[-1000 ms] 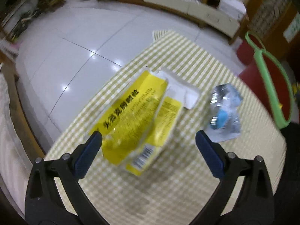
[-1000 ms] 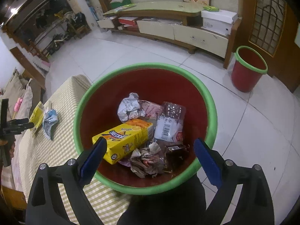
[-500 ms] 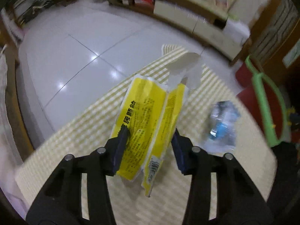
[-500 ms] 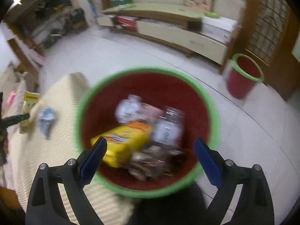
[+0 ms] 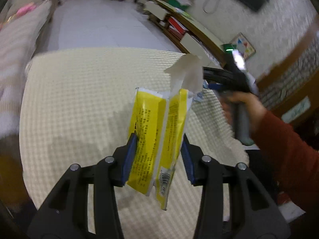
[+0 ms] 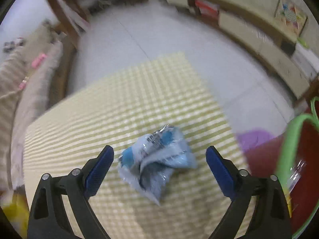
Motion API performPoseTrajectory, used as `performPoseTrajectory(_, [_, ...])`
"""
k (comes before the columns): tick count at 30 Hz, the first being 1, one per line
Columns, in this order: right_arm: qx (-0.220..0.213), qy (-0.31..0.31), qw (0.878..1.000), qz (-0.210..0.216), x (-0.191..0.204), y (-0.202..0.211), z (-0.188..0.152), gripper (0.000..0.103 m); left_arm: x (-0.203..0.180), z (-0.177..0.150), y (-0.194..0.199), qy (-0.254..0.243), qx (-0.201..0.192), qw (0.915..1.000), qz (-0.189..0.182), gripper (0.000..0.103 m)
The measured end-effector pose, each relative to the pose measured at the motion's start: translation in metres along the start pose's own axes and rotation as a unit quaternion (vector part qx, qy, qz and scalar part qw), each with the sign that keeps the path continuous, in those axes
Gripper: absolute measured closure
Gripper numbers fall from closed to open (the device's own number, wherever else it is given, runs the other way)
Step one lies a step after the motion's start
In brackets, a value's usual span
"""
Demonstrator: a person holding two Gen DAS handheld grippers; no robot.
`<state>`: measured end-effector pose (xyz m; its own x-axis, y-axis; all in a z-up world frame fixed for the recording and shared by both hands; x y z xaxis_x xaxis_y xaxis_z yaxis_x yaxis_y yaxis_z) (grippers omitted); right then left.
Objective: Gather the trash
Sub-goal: 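Grasp the yellow medicine packet with the left tool while the right tool grasps the blue-white wrapper, then carry the yellow packet and blue-white wrapper over the bin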
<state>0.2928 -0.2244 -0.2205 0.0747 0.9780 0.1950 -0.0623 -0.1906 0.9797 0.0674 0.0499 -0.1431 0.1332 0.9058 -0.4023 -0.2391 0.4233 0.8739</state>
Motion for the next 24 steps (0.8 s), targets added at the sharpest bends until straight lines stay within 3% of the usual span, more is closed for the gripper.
performPoseTrajectory(1, [-0.02, -0.008, 1.0, -0.007, 0.002, 0.004, -0.002, 0.038, -0.002, -0.008, 0.001, 0.009, -0.002, 0.9999, -0.005, 0.061])
performPoseTrajectory(2, [-0.024, -0.01, 1.0, -0.008, 0.004, 0.008, -0.006, 0.054, 0.001, -0.018, 0.007, 0.02, -0.007, 0.9997, -0.015, 0.061])
performPoseTrajectory(4, [-0.038, -0.007, 0.999, 0.013, 0.008, 0.022, -0.02, 0.061, 0.003, -0.034, 0.017, 0.024, -0.014, 0.9993, -0.024, 0.061])
performPoseTrajectory(8, [-0.092, 0.058, 0.994, -0.009, 0.025, 0.079, -0.076, 0.061, 0.004, -0.048, 0.025, 0.02, -0.033, 0.9984, -0.04, 0.061])
performPoseTrajectory(11, [-0.106, 0.09, 0.99, -0.03, 0.029, 0.11, -0.124, 0.061, 0.002, -0.055, 0.029, 0.008, -0.048, 0.9972, -0.057, 0.061])
performPoseTrajectory(16, [-0.1, 0.079, 0.991, -0.044, 0.024, 0.126, -0.187, 0.059, -0.002, -0.075, 0.042, -0.031, -0.071, 0.9951, -0.061, 0.061])
performPoseTrajectory(24, [-0.109, 0.051, 0.992, -0.047, 0.027, 0.149, -0.244, 0.057, -0.018, -0.099, 0.048, -0.094, -0.068, 0.9893, -0.088, 0.061])
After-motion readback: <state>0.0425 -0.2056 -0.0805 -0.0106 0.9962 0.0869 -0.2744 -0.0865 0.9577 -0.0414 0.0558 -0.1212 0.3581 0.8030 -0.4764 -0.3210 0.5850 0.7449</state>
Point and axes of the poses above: each gripper's, at about its wrist camera, not at the fingertips, and y roughly against the way its jaws point, x to its left, z to its top, the point moved 1 cm from there along -y, roughly the way its jaws point, and after that the axes turned 15 degrees about x, right-handed, at the moved point
